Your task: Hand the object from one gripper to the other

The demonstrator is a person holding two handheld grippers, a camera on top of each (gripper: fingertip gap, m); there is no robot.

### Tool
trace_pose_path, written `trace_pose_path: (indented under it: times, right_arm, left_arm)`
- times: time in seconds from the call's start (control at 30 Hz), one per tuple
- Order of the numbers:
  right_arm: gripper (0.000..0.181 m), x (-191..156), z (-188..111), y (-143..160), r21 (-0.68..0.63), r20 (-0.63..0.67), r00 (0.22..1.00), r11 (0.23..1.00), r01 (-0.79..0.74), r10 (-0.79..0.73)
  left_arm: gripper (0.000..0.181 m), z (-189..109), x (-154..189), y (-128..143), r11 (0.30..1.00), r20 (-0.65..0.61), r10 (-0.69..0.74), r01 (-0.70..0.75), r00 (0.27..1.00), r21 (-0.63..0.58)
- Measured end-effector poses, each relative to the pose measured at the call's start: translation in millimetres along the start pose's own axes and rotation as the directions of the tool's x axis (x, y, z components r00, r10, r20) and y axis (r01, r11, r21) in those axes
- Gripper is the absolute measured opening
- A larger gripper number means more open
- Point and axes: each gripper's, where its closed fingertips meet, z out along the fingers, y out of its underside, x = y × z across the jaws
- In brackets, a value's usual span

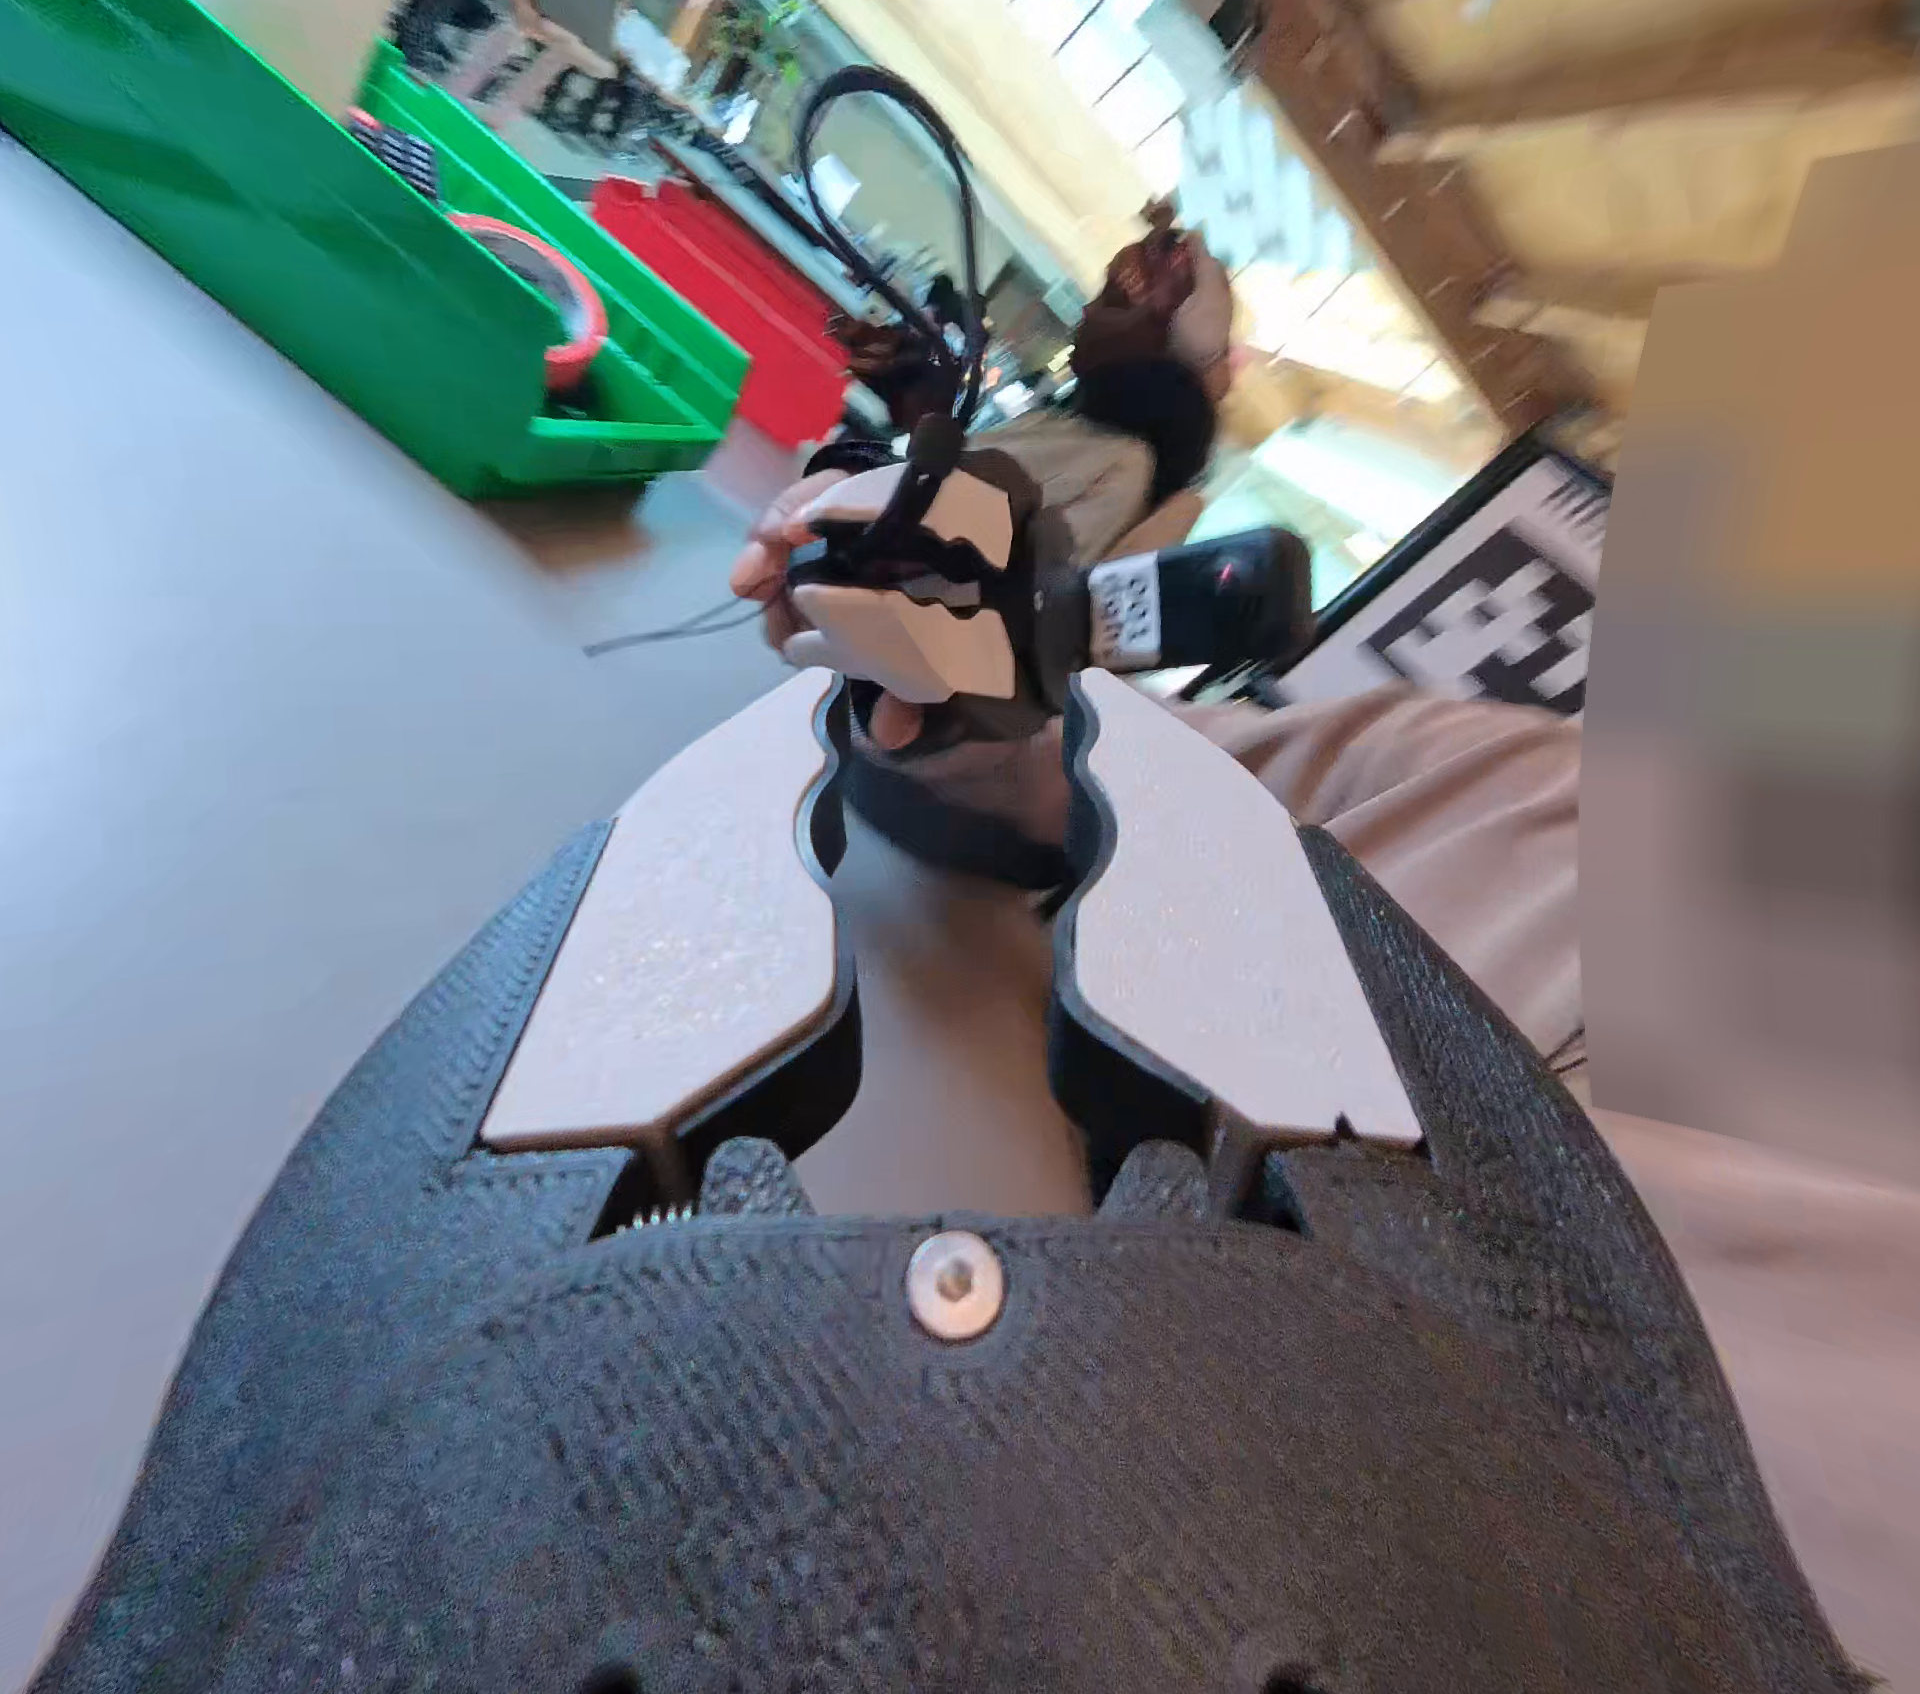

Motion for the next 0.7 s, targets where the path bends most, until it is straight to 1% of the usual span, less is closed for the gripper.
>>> trace_pose_path:
  times: [0.07, 0.13, 0.2, 0.3, 0.33, 0.43, 0.47, 0.53, 0.57, 0.6, 0.63, 0.7]
  right_arm:
    - [0.012, 5, -12, -30, 0.166, -0.064, 0.995, 0.983, 0.081, -0.072]
    - [0.012, 4, -25, -54, 0.283, -0.106, 0.986, 0.947, 0.152, -0.127]
    - [0.012, 0, -35, -70, 0.354, -0.121, 0.981, 0.916, 0.185, -0.152]
    - [0.011, -13, -42, -82, 0.392, -0.152, 0.953, 0.869, 0.301, -0.262]
    - [0.011, -20, -42, -84, 0.395, -0.149, 0.941, 0.854, 0.338, -0.303]
    - [0.012, -39, -40, -85, 0.398, -0.139, 0.901, 0.81, 0.431, -0.411]
    - [0.012, -45, -38, -84, 0.393, -0.134, 0.889, 0.8, 0.453, -0.438]
    - [0.013, -52, -33, -77, 0.377, -0.104, 0.873, 0.793, 0.479, -0.477]
    - [0.023, -57, -29, -70, 0.359, -0.062, 0.87, 0.802, 0.476, -0.489]
    - [0.036, -62, -24, -62, 0.337, 0.0, 0.875, 0.823, 0.456, -0.485]
    - [0.05, -67, -20, -54, 0.316, 0.062, 0.888, 0.853, 0.416, -0.456]
    - [0.065, -75, -13, -38, 0.259, 0.192, 0.909, 0.912, 0.317, -0.37]
  left_arm:
    - [0.04, 11, 1, 3, 0.981, -0.127, -0.175, 0.184, 0.976, 0.061]
    - [0.04, 19, 2, 5, 0.941, -0.229, -0.296, 0.324, 0.927, 0.096]
    - [0.037, 27, 6, 7, 0.919, -0.28, -0.337, 0.379, 0.899, 0.11]
    - [0.036, 36, 23, 8, 0.907, -0.35, -0.352, 0.408, 0.868, 0.1]
    - [0.031, 39, 28, 8, 0.909, -0.354, -0.347, 0.404, 0.869, 0.1]
    - [0.018, 42, 28, 11, 0.926, -0.301, -0.319, 0.363, 0.899, 0.101]
    - [0.014, 41, 28, 12, 0.938, -0.284, -0.298, 0.336, 0.911, 0.092]
    - [0.005, 38, 23, 13, 0.97, -0.189, -0.209, 0.229, 0.959, 0.088]
    - [0.0, 34, 22, 7, 0.979, -0.161, -0.154, 0.173, 0.975, 0.111]
    - [0.0, 28, 23, -2, 0.981, -0.143, -0.111, 0.131, 0.984, 0.142]
    - [0.0, 21, 22, -11, 0.982, -0.108, -0.068, 0.086, 0.992, 0.17]
    - [0.0, 5, 18, -28, 0.975, -0.025, 0.035, -0.029, 0.999, 0.219]
